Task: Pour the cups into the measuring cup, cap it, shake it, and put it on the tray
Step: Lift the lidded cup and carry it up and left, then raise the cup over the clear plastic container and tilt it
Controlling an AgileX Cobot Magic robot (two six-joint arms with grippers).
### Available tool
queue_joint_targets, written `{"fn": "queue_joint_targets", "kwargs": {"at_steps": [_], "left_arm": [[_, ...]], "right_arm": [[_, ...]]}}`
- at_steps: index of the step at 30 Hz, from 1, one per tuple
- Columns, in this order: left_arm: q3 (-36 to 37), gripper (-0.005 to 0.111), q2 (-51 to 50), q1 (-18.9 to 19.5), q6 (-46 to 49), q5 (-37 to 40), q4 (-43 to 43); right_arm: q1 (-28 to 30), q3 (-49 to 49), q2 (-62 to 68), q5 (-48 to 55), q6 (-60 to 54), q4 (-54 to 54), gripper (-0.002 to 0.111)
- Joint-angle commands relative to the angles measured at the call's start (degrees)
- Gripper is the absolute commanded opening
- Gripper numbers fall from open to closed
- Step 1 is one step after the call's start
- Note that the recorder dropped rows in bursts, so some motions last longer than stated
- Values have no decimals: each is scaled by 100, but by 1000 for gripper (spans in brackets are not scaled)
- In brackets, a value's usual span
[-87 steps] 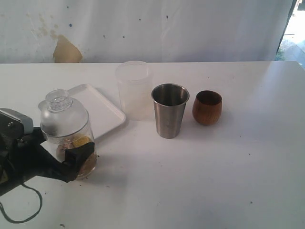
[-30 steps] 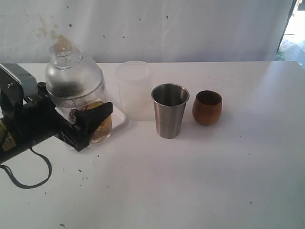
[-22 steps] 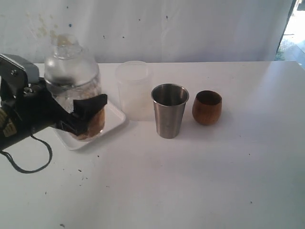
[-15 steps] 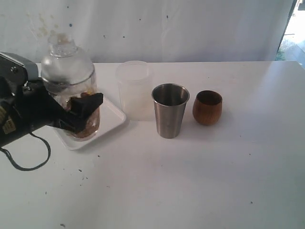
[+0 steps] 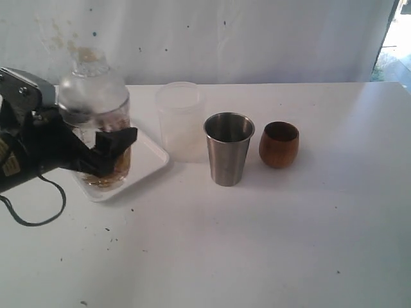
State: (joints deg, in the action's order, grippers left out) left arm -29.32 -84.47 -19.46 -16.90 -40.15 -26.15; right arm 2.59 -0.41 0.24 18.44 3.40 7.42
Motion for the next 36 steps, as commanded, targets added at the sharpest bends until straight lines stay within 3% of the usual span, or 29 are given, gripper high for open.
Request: {"fn": "queue_joint_targets", "kwargs": {"at_steps": [1,2,3,5,8,9,10,14,17,19,21,25,30,36], "left_arm": [[-108,0,168,62,-193,-537,-1029],[-108,0,168,85,3,-242,-416],[-108,0,168,160,458,88,718],[-108,0,168,330,824,168,1189],[-108,0,182,525,-284,-315,-203],[-108,0,182,554,-532,-560,-889],[-108,0,182,554,-418,-558,-1027],[-108,0,182,631,265,-140,498],[-108,0,182,680,115,-532,-358],[-133,0,155,680,274,-336,53],[-133,0,86,710,233,-422,999],[-197,0,8,781,-195,-1219,-513],[-610,0,-44,781,98,361,289],[-1717,0,-388,781,676,1911,240]], "right_arm": [[-21,41,-24,-35,9,-11,0],[-21,41,-24,-35,9,-11,0],[-21,41,-24,-35,9,-11,0],[-21,41,-24,-35,9,-11,0],[-21,41,-24,-35,9,-11,0],[-21,41,-24,-35,9,-11,0],[-21,41,-24,-35,9,-11,0],[-21,41,-24,-35,9,-11,0],[-21,41,-24,-35,9,-11,0],[-21,41,-24,-35,9,-11,0],[-21,41,-24,-35,9,-11,0],[-21,41,-24,-35,9,-11,0],[-21,41,-24,-35,9,-11,0],[-21,41,-24,-35,9,-11,0]]}}
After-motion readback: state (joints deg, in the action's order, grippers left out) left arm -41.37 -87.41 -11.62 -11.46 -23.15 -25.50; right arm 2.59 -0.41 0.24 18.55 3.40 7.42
